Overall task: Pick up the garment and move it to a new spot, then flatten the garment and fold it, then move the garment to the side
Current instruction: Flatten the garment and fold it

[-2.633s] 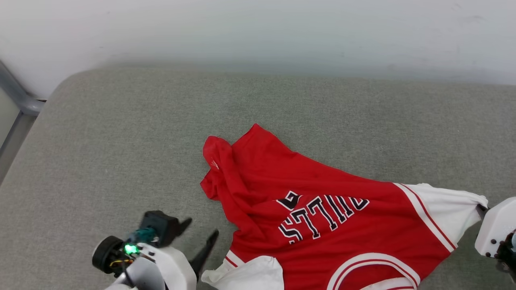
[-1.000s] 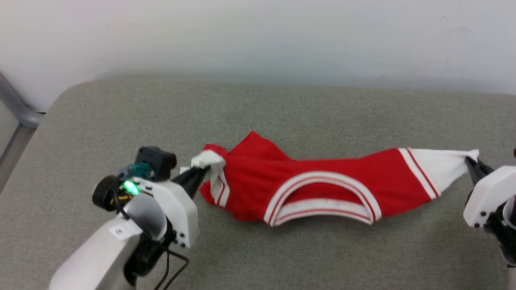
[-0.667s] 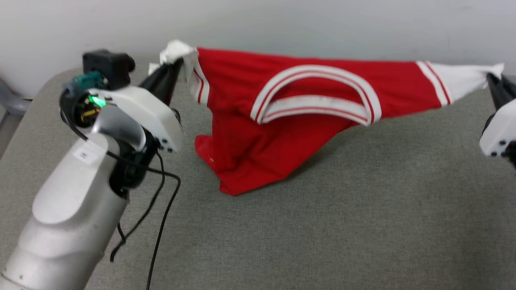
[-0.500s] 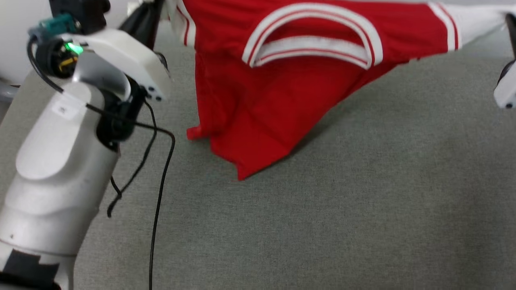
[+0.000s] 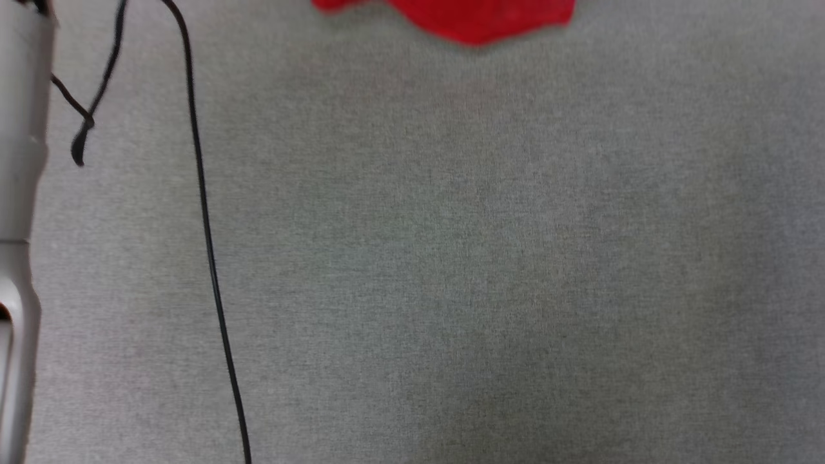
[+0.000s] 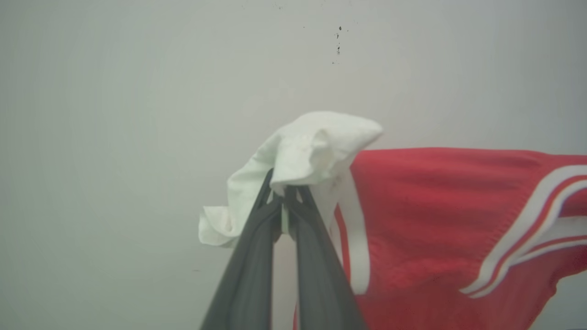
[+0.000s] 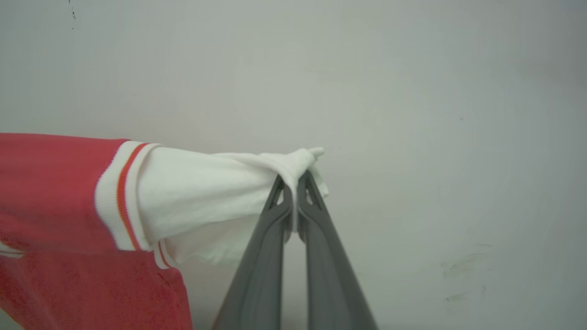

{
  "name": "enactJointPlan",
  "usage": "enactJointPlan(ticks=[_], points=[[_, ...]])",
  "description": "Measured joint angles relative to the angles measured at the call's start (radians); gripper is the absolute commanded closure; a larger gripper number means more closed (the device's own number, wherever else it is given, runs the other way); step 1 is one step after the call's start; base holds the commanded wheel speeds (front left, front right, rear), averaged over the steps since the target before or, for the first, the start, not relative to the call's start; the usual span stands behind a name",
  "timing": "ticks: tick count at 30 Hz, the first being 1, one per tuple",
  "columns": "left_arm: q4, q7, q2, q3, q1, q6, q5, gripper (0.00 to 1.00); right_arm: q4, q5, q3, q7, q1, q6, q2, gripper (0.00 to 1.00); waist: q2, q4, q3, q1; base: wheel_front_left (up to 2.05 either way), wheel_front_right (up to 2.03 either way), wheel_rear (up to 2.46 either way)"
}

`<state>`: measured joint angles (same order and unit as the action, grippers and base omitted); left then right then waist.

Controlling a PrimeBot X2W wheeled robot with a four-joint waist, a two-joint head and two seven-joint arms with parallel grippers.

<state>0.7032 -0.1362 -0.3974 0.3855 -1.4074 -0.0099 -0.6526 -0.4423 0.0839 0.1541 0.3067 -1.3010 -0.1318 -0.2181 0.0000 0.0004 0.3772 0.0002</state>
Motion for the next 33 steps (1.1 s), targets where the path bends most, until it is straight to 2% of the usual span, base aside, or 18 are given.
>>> enactJointPlan(ticks=[6, 15, 22, 27, 33], points=[[0.076, -0.028, -0.002, 0.002, -0.076, -0.025, 0.007, 1.0, -0.083, -0.005, -0.024, -0.054, -0.114, 0.0, 0.013, 1.0, 0.0, -0.014, 0.079, 0.0, 0.0, 0.0, 0.0], [0.196, -0.052, 0.02, 0.024, -0.061, -0.08, -0.01, 1.0, -0.229, 0.036, -0.062, -0.129, -0.119, 0.0, 0.049, 1.0, 0.0, -0.023, 0.165, 0.0, 0.0, 0.0, 0.0], [0.277, -0.073, 0.055, 0.046, 0.057, -0.112, -0.054, 1.0, -0.322, 0.078, -0.106, -0.182, 0.004, 0.0, 0.053, 1.0, 0.0, -0.016, 0.15, 0.0, 0.0, 0.0, 0.0], [0.299, -0.097, 0.063, 0.071, 0.204, -0.119, -0.084, 1.0, -0.339, 0.116, -0.14, -0.215, 0.187, 0.0, 0.049, 1.0, 0.0, -0.012, 0.092, -0.0001, 0.0, 0.0, 0.0], [0.257, -0.115, 0.058, 0.103, 0.417, -0.121, -0.119, 1.0, -0.293, 0.168, -0.166, -0.234, 0.438, 0.0, 0.026, 1.0, 0.0, -0.005, -0.011, -0.0002, 0.0, 0.0, 0.0]])
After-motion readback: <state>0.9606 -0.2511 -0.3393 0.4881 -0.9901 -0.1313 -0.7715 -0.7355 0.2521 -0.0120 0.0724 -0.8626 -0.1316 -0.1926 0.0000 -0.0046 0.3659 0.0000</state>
